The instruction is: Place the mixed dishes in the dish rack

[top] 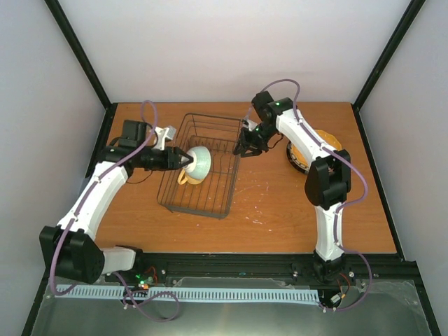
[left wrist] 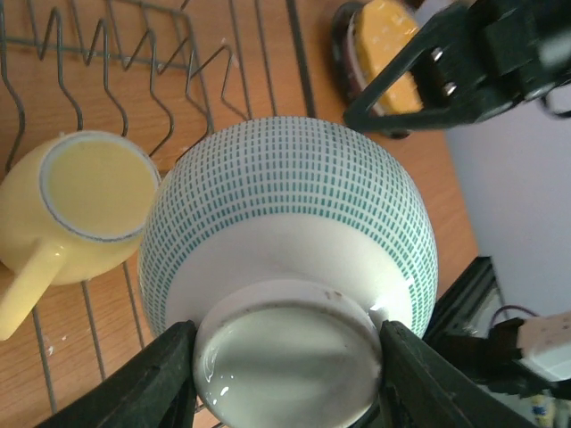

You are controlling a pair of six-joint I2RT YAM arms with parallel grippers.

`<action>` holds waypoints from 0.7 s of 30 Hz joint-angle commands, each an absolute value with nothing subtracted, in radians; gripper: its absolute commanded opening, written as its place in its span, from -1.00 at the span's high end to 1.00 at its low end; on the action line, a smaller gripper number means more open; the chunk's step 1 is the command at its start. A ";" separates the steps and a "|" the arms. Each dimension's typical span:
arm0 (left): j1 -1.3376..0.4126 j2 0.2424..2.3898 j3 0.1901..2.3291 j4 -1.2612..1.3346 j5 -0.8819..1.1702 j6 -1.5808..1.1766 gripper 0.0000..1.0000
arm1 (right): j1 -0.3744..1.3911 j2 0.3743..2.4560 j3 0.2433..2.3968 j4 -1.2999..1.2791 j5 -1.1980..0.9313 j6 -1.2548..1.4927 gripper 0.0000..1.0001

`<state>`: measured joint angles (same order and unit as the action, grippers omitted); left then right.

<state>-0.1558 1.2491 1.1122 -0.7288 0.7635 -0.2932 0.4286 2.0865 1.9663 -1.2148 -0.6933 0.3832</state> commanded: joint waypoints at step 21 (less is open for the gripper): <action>-0.576 1.561 1.355 -0.976 0.200 -0.215 0.99 | 0.314 2.066 1.984 -1.285 -0.280 0.356 0.46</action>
<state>-0.5171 1.5307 1.3010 -0.9592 0.2676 -0.2173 0.3431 2.1010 1.9942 -1.2800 -0.3462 0.3595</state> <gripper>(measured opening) 0.511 0.273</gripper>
